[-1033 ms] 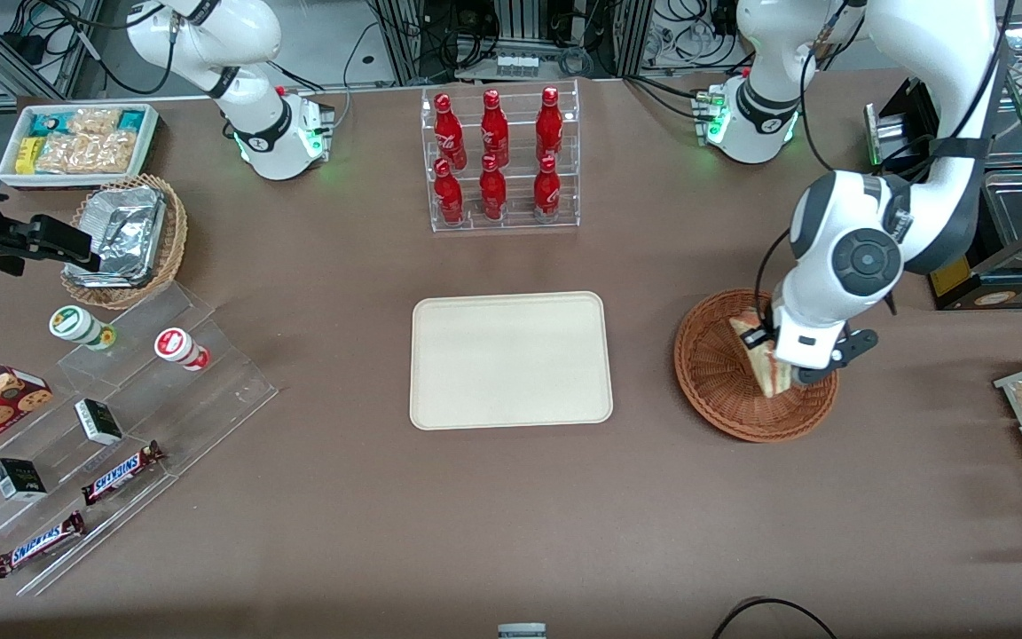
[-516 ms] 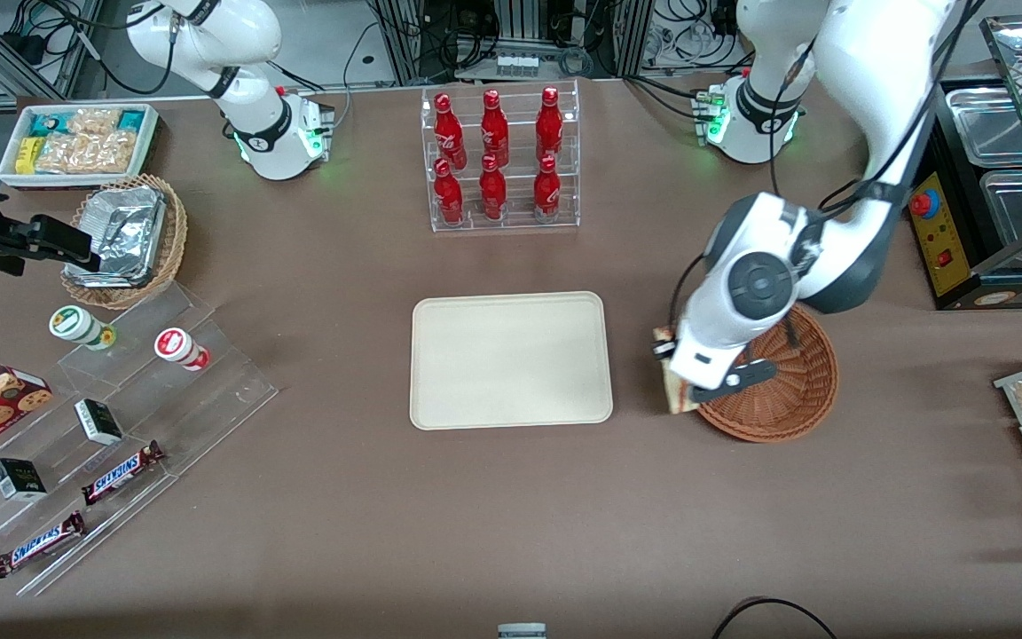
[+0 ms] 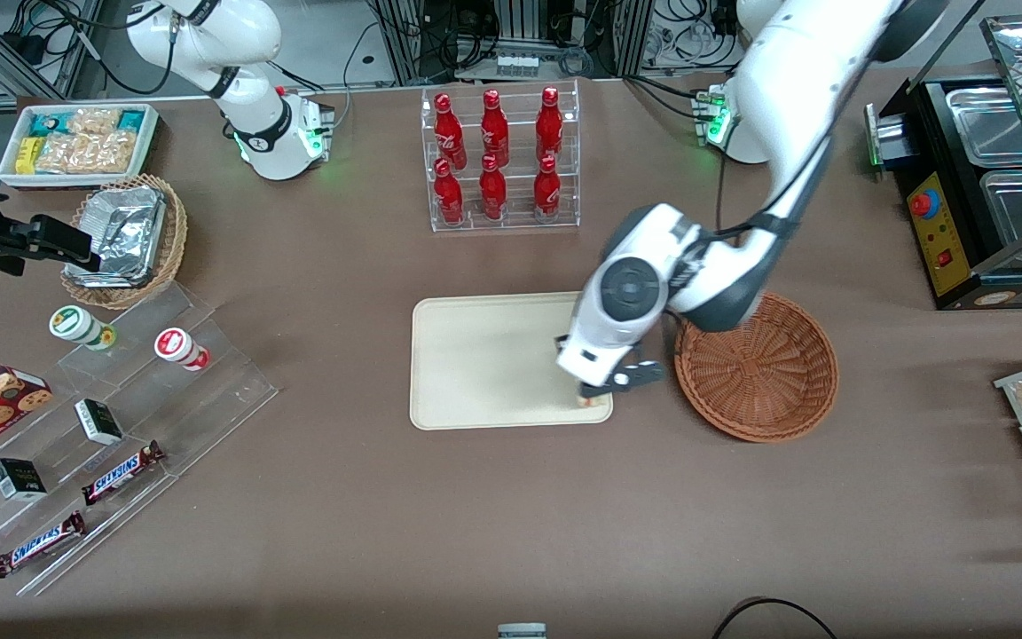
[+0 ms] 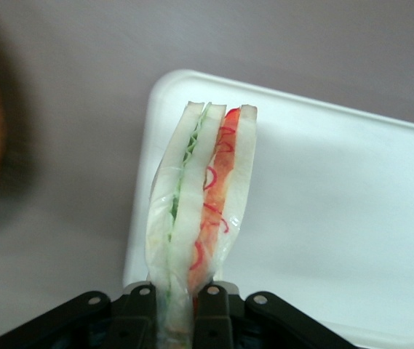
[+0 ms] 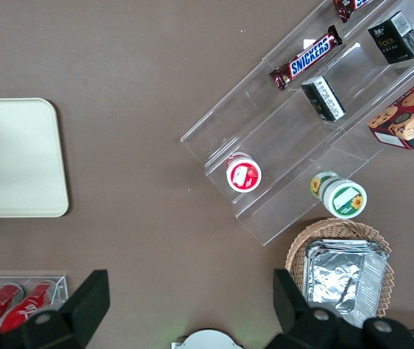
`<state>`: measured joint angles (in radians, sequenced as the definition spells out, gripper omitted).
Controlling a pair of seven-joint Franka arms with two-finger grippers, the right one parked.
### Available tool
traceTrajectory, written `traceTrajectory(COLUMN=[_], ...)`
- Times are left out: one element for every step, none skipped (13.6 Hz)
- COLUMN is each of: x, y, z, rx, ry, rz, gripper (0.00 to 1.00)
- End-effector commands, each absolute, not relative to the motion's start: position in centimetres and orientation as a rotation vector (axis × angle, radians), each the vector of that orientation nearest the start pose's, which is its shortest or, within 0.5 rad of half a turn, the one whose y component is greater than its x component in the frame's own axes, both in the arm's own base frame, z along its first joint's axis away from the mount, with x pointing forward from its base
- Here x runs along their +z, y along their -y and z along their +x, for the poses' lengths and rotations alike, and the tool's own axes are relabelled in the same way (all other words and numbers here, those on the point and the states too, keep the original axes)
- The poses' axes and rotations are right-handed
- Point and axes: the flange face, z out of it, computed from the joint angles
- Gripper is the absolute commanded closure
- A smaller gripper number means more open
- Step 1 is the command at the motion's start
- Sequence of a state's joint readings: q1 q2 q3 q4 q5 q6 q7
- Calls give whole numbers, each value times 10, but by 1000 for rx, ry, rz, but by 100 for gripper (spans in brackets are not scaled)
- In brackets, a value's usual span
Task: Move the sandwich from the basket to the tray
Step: 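Lift the sandwich and carry it over the cream tray, then lower the sandwich onto the tray and open the left gripper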
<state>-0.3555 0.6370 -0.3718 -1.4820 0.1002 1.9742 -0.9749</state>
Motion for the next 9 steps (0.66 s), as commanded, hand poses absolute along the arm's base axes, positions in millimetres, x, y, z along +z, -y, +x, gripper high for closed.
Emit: traceTrajectory(x=[306,300,295,292,285,272,262,258,253], y=[476,496,510,525,537,550,556,559,560], z=[545,539,533,527,525,518,515,512,511], rx=[246,247,243,216,167,105,72,65,71], ry=[458,484,503,517,563,588,599,594,590], rz=[-3111,-3112,-3110,-3104,-3097,-3087,-3090,-3093,-3089], gripper=[100,100,100,100,100,100,100,100,100])
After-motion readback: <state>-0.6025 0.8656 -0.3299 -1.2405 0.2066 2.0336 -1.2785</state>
